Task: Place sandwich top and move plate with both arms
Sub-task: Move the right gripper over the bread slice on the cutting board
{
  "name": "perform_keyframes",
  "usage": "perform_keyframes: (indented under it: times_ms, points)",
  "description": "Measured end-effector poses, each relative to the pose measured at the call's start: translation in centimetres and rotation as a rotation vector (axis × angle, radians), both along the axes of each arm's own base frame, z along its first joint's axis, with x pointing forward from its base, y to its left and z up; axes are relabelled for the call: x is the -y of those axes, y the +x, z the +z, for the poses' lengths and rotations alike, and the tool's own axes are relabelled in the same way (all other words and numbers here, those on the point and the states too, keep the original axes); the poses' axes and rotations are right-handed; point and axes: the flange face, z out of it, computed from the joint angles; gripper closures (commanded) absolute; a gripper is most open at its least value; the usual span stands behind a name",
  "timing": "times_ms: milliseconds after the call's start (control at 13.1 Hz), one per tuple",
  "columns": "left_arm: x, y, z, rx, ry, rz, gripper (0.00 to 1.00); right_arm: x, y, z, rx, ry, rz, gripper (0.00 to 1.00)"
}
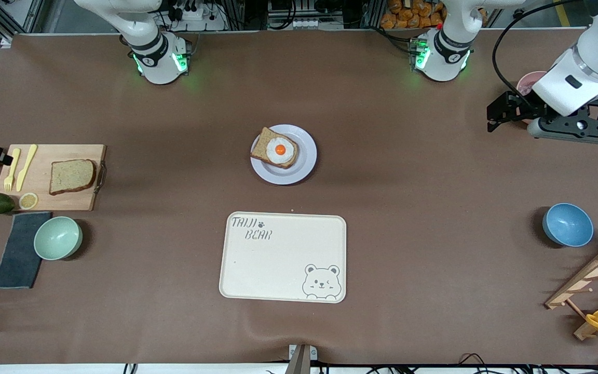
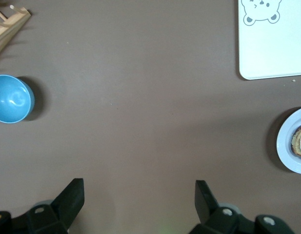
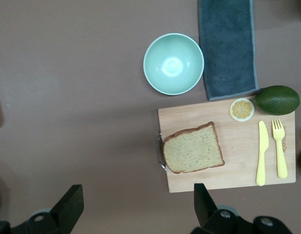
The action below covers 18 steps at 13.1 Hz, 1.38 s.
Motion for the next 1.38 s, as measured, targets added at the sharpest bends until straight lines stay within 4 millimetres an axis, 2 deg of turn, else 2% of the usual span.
perform_keyframes:
  times_ms: [306, 459, 612, 841, 917, 994, 1147, 1376]
  points:
    - [0.4, 1.1, -1.7, -0.023, -0.049, 0.012, 0.0, 6.0, -1.5, -5.9, 0.01, 0.099, 0.085, 0.01]
    - [0.3, 2.2, -3.2, -0.042, -0.098, 0.033, 0.0, 8.0, -1.7, -8.6, 0.0, 0.113, 0.115, 0.05]
    - [-0.4, 2.8, -5.1, -0.085, -0.129, 0.059, 0.0, 8.6, -1.4, -10.7, -0.013, 0.103, 0.137, 0.07]
    - [-0.5, 3.4, -10.1, -0.172, -0.184, 0.094, 0.0, 9.2, -1.6, -14.9, -0.005, 0.097, 0.194, 0.07]
    - [-0.1, 4.0, -11.6, -0.181, -0.19, 0.096, 0.0, 9.7, -2.1, -16.3, -0.013, 0.11, 0.183, 0.09]
    - [0.4, 4.5, -12.9, -0.184, -0.193, 0.095, 0.0, 10.2, -2.6, -17.4, -0.022, 0.122, 0.178, 0.16]
    - [0.6, 5.4, -14.4, -0.172, -0.195, 0.1, 0.0, 11.2, -3.2, -19.2, -0.026, 0.146, 0.179, 0.19]
    - [0.4, 5.8, -15.7, -0.169, -0.195, 0.111, 0.0, 12.5, -3.8, -22.8, -0.014, 0.18, 0.199, 0.2]
